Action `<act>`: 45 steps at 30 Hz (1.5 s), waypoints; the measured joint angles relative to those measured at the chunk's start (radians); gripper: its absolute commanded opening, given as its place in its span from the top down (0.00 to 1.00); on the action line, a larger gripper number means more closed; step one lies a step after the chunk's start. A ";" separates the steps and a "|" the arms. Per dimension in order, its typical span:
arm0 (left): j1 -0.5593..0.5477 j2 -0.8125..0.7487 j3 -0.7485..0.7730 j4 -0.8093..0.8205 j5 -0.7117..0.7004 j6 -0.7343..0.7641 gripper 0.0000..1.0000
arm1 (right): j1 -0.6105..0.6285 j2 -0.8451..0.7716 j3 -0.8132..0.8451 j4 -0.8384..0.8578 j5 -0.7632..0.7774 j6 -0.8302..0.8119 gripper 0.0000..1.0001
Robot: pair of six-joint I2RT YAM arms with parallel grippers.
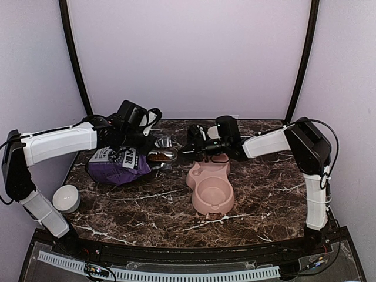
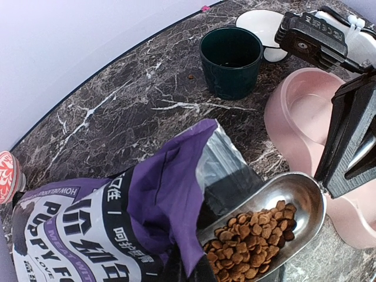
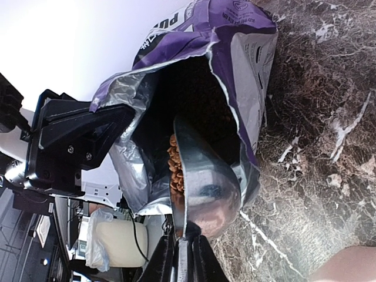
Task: Serve the pet food
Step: Collect the pet food from the pet food bag, then place the pet food in the pet food bowl.
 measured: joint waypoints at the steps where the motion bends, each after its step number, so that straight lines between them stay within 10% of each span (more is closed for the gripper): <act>1: 0.000 -0.004 -0.002 -0.001 0.001 0.000 1.00 | -0.002 0.000 -0.001 0.006 -0.006 0.006 1.00; 45: 0.016 -0.027 -0.011 -0.007 0.016 -0.003 1.00 | -0.229 -0.325 -0.349 0.030 -0.126 -0.039 1.00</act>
